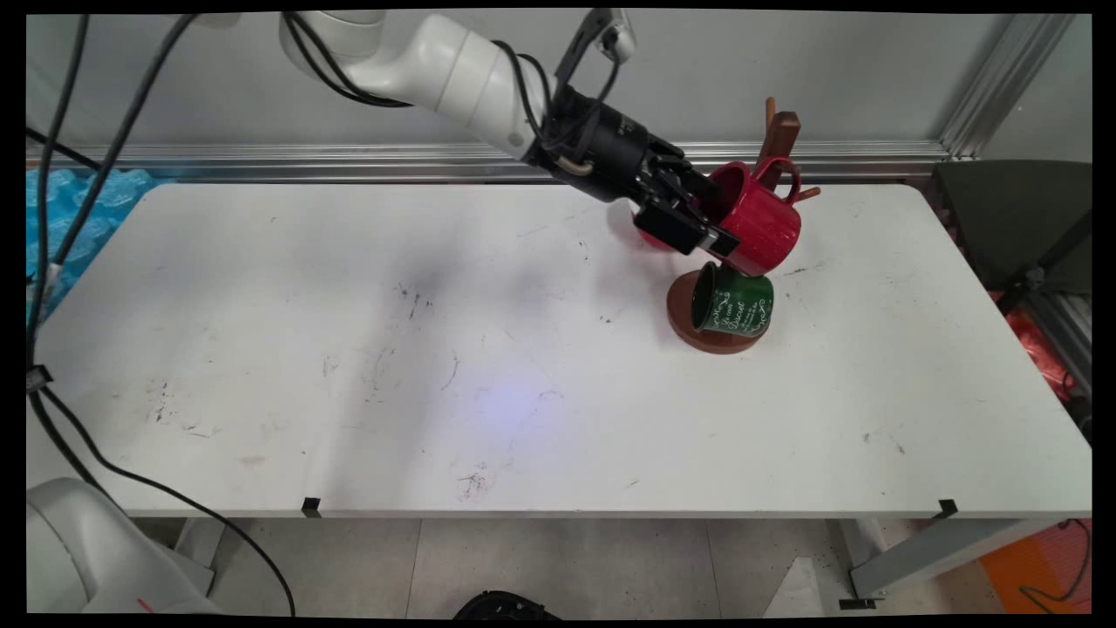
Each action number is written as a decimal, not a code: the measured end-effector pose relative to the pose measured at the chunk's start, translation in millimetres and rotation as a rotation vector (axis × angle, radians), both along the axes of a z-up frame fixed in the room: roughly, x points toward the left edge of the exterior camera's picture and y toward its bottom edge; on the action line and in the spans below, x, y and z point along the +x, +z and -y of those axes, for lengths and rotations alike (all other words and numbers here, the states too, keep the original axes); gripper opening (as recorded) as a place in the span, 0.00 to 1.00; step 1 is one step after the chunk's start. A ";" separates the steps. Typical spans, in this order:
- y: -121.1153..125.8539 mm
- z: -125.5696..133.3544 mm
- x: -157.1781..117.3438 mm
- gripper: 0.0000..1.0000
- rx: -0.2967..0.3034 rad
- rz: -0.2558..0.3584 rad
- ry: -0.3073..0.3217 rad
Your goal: Pick up the red mug from the rack, then place the picked object on the table
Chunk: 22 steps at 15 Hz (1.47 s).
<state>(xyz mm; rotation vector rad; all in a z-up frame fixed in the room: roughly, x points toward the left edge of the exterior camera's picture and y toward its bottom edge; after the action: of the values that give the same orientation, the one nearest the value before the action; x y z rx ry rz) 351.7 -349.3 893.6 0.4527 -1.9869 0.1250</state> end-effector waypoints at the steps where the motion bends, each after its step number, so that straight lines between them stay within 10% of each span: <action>1: -2.2 1.8 -3.0 1.00 -0.001 0.001 0.002; 11: -16.6 12.1 -16.7 1.00 -0.003 0.040 0.016; 12: -17.3 13.4 -17.8 0.00 -0.004 0.044 0.019; 22: -11.6 15.4 -25.1 0.00 -0.001 0.057 0.026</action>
<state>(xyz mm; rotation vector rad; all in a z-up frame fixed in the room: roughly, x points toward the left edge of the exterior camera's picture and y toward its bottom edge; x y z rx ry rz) 326.6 -364.8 882.0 0.4791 -2.0372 0.1566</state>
